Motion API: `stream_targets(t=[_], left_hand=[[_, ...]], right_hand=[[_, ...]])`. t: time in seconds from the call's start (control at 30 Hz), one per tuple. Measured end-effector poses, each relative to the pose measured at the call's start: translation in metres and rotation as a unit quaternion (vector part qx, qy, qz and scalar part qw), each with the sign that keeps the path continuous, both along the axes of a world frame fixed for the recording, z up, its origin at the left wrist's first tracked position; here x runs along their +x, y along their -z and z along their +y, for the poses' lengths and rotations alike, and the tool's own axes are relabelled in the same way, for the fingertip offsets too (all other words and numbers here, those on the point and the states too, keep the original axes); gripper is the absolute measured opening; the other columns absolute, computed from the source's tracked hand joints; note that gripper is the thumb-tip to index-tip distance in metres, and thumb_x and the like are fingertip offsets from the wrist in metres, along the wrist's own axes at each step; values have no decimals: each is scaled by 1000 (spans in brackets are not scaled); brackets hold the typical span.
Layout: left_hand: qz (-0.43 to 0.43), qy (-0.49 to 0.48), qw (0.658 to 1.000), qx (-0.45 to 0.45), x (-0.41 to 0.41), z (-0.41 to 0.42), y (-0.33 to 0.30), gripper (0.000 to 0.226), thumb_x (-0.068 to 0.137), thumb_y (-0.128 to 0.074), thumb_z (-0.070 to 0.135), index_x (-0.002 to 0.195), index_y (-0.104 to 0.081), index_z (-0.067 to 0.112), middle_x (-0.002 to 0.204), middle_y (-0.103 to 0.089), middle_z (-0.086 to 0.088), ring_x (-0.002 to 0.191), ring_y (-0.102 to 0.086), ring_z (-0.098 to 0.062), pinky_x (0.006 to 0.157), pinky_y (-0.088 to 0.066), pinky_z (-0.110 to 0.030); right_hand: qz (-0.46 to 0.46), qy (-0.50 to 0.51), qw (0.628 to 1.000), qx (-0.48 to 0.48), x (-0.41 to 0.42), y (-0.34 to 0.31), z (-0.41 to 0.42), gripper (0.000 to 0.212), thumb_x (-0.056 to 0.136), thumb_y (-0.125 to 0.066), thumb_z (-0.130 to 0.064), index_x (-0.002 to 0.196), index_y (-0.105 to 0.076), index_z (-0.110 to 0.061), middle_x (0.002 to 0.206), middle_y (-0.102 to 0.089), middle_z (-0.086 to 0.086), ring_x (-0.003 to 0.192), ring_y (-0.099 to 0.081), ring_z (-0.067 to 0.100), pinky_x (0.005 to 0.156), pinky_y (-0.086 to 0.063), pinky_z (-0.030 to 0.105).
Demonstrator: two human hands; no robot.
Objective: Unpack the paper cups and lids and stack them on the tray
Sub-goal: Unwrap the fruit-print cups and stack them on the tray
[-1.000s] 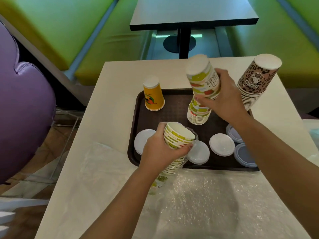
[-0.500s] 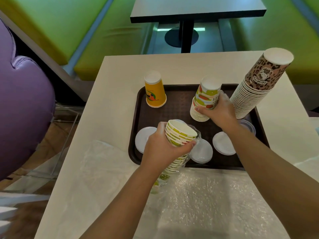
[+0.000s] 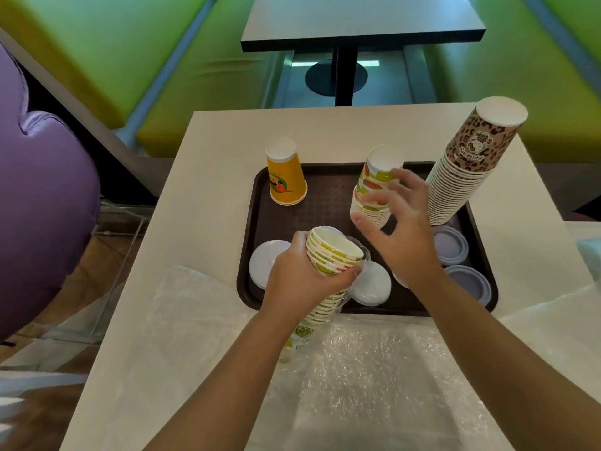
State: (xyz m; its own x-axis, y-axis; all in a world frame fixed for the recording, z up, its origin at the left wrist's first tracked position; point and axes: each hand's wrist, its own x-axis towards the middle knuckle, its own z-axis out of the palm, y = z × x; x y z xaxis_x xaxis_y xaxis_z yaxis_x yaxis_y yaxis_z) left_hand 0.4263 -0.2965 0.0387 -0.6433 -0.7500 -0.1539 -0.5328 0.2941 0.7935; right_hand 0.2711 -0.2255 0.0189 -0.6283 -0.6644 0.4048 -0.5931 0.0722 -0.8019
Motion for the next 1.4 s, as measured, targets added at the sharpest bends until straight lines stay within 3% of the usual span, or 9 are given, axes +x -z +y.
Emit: stream_targets(t=[0.13, 0.27, 0.57, 0.7, 0.87, 1.07, 1.17, 1.27, 1.4], left_hand=[[7, 26, 1000, 1, 0, 6, -3, 68, 65, -80, 49, 119, -42, 32, 92, -62, 18, 83, -62, 0, 63, -46, -9], [6, 46, 999, -12, 0, 9, -3, 71, 65, -79, 47, 125, -45, 28, 98, -65, 14, 85, -62, -4, 63, -44, -8], [13, 71, 997, 4, 5, 13, -4, 57, 64, -84, 41, 107, -48, 33, 90, -66, 16, 81, -63, 5, 63, -47, -6], [17, 61, 998, 9, 6, 11, -4, 61, 64, -83, 43, 112, -47, 32, 94, -67, 15, 85, -64, 3, 67, -50, -10], [23, 75, 997, 8, 5, 12, -4, 61, 65, -83, 41, 113, -47, 32, 97, -65, 15, 87, -64, -1, 69, -49, -8], [20, 65, 998, -1, 2, 10, -1, 59, 63, -84, 42, 109, -49, 30, 93, -67, 13, 84, -64, 1, 70, -52, -15], [21, 48, 999, 1, 2, 5, 1, 62, 63, -83, 43, 114, -50, 28, 92, -67, 13, 84, -63, 2, 69, -50, -13], [15, 39, 999, -1, 2, 2, 1, 62, 63, -83, 45, 112, -50, 27, 90, -64, 16, 83, -61, 3, 65, -46, -6], [11, 44, 999, 12, 2, 1, 2, 64, 64, -84, 43, 115, -48, 28, 88, -60, 19, 80, -57, 10, 61, -41, 0]], right_hand=[[-73, -186, 971, 127, 11, -16, 12, 56, 81, -64, -49, 131, -50, -29, 138, -41, -10, 125, -40, -3, 96, -39, 13], [-110, -244, 938, 222, 14, -19, 18, 65, 83, -68, -37, 140, -37, -33, 129, -52, -13, 120, -49, 2, 100, -44, 26], [-171, -215, 946, 171, 7, -27, 26, 52, 82, -70, -30, 130, -49, -30, 113, -60, -8, 107, -58, 5, 93, -52, 32], [-217, -240, 935, 144, -3, -35, 27, 49, 81, -66, -33, 126, -48, -42, 116, -56, -11, 113, -55, 7, 86, -54, 26], [-29, -340, 903, 260, -18, -57, 29, 65, 79, -74, -27, 132, -41, -45, 129, -42, -17, 118, -45, -1, 89, -50, 19], [250, -284, 870, 316, -23, -67, 17, 77, 68, -78, -8, 124, -34, -35, 119, -36, -18, 107, -44, 7, 75, -40, 17], [295, -254, 882, 265, -37, -72, 14, 85, 63, -76, 1, 134, -41, -28, 135, -38, -7, 109, -48, 15, 81, -42, 28], [255, -202, 926, 192, -50, -72, 8, 76, 61, -79, -2, 129, -50, -18, 132, -43, 2, 107, -51, 17, 78, -43, 30], [144, -85, 985, 51, -54, -61, -11, 72, 59, -83, -20, 123, -51, -9, 121, -45, 6, 107, -42, 2, 85, -37, 5]])
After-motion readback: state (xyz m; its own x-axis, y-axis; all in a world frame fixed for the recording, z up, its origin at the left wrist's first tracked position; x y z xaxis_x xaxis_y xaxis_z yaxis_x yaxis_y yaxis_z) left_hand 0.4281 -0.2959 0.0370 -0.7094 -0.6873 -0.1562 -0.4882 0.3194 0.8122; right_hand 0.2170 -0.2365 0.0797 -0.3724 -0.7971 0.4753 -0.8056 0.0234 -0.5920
